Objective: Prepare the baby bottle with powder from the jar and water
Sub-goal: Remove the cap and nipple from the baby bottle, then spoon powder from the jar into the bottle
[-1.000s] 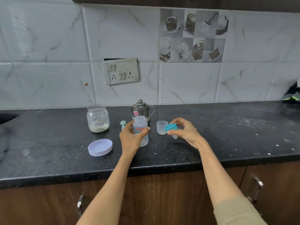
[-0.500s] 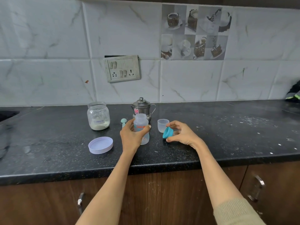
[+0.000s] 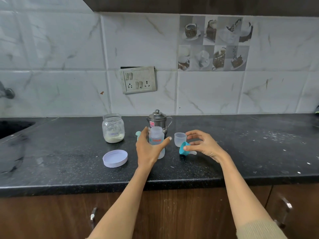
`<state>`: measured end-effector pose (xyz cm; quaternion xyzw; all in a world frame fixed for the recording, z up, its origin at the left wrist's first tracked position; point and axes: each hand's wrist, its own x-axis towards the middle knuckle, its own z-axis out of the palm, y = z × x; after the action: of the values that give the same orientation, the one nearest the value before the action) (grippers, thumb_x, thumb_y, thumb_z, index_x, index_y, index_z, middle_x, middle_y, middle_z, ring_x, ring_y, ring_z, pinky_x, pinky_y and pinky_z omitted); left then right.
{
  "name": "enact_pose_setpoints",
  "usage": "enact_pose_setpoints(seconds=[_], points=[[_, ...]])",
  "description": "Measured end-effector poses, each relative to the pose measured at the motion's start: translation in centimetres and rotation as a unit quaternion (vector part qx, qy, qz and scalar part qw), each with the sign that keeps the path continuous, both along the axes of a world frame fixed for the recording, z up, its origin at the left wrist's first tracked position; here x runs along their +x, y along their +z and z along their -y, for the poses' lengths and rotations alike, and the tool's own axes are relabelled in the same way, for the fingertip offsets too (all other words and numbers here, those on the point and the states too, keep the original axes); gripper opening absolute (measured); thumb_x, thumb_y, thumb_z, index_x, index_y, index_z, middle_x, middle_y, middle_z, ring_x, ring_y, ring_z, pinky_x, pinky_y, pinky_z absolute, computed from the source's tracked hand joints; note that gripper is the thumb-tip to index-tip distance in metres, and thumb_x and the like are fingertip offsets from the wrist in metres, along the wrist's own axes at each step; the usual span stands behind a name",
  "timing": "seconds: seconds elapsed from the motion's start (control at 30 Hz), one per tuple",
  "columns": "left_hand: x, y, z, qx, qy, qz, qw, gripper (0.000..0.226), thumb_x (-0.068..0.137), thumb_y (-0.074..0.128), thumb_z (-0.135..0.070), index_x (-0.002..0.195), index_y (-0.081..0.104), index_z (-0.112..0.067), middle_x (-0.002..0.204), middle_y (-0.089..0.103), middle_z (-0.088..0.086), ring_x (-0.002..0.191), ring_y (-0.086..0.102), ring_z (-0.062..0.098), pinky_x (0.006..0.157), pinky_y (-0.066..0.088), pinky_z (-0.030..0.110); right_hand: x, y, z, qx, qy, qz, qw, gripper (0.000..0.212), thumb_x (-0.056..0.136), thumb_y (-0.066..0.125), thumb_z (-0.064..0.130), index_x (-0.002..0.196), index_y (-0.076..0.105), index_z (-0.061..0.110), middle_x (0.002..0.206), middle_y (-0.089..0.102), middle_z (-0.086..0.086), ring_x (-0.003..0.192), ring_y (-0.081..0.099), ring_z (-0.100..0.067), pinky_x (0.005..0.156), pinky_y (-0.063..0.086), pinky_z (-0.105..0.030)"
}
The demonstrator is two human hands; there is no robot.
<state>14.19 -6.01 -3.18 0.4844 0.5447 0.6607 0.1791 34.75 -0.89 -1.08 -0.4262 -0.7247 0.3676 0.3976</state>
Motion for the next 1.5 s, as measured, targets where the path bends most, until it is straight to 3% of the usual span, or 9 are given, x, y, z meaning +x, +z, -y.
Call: enact_pose_setpoints(seconds=[0.17,0.27,0.4,0.5,0.63,0.8,0.93,1.27,1.5], points=[[-0.3,1.0,0.9,0.075,0.049,0.005,0.996,0.109,0.056,0.069,-0.067,0.144,0.031,-0.016,0.148,0.038,0.001,0.134,0.038,0.014,0.108,0.035,0.030,-1.3,4.3,0.4,0.040,0.006,0.000,0.999,0.047,0.065,0.084,0.026,0.107,0.063,0.027,0.110,0.064,0.003,0.096,0.064,-0.015,0.075,0.051,-0.021],[-2.2,3.0,1.3,0.123,0.077,0.032,0.989,0.100,0.063,0.067,-0.063,0.144,0.031,-0.015,0.147,0.038,0.001,0.135,0.037,0.012,0.108,0.030,0.025,-3.7,7.3,0.7,0.077,0.033,-0.014,0.996,0.043,0.067,0.082,0.025,0.106,0.063,0.023,0.106,0.064,0.003,0.094,0.063,-0.011,0.075,0.049,-0.016],[-6.3,5.3,1.2,0.133,0.147,0.043,0.979,0.090,0.071,0.074,-0.049,0.143,0.033,-0.013,0.146,0.040,0.002,0.132,0.040,0.015,0.112,0.033,0.036,-8.2,10.7,0.7,0.111,0.063,-0.009,0.992,0.035,0.073,0.079,0.025,0.104,0.065,0.019,0.098,0.065,0.004,0.090,0.062,-0.007,0.079,0.051,-0.021],[-9.4,5.5,1.0,0.096,0.184,0.036,0.978,0.094,0.070,0.075,-0.050,0.144,0.031,-0.012,0.148,0.036,0.003,0.136,0.036,0.018,0.113,0.030,0.036,-11.8,12.3,0.2,0.117,0.071,0.024,0.990,0.030,0.074,0.078,0.028,0.101,0.066,0.019,0.096,0.067,0.001,0.090,0.063,-0.011,0.080,0.051,-0.029],[-12.4,4.4,0.6,-0.018,0.185,-0.005,0.983,0.111,0.066,0.079,-0.049,0.149,0.016,-0.011,0.156,0.021,0.006,0.143,0.022,0.022,0.113,0.023,0.035,-16.7,12.7,-0.8,0.103,0.035,0.145,0.983,0.021,0.079,0.071,0.017,0.098,0.067,0.009,0.094,0.070,-0.012,0.073,0.064,-0.021,0.062,0.052,-0.027],[-14.7,3.1,-0.7,-0.118,0.162,-0.029,0.979,0.126,0.060,0.084,-0.046,0.149,0.006,-0.005,0.157,0.015,0.010,0.145,0.017,0.024,0.114,0.022,0.039,-22.1,9.8,-2.1,0.090,-0.105,0.353,0.925,0.008,0.078,0.064,0.008,0.084,0.060,0.005,0.114,0.065,-0.014,0.106,0.062,-0.029,0.075,0.048,-0.031],[-15.9,2.4,-2.4,-0.144,0.143,-0.028,0.979,0.130,0.055,0.086,-0.047,0.149,0.006,-0.005,0.157,0.017,0.011,0.144,0.018,0.026,0.113,0.025,0.043,-24.6,6.9,-3.9,0.081,-0.148,0.373,0.912,0.038,0.085,0.056,0.005,0.123,0.057,0.005,0.130,0.057,-0.013,0.120,0.055,-0.028,0.091,0.048,-0.034],[-18.5,1.0,-5.9,-0.183,0.110,-0.007,0.977,0.138,0.051,0.089,-0.044,0.149,0.000,-0.006,0.156,0.017,0.012,0.144,0.019,0.027,0.115,0.026,0.043,-26.3,2.2,-6.1,0.024,-0.183,0.421,0.888,0.038,0.086,0.057,0.001,0.123,0.058,0.005,0.129,0.057,-0.010,0.119,0.057,-0.026,0.086,0.052,-0.034],[-18.3,0.4,-6.8,-0.167,0.091,-0.015,0.982,0.133,0.054,0.089,-0.039,0.148,0.002,-0.006,0.142,0.044,0.007,0.134,0.039,0.025,0.105,0.035,0.037,-26.6,1.4,-6.8,0.036,-0.213,0.412,0.885,0.036,0.087,0.054,-0.003,0.123,0.058,0.005,0.128,0.059,-0.011,0.118,0.058,-0.026,0.084,0.053,-0.035]])
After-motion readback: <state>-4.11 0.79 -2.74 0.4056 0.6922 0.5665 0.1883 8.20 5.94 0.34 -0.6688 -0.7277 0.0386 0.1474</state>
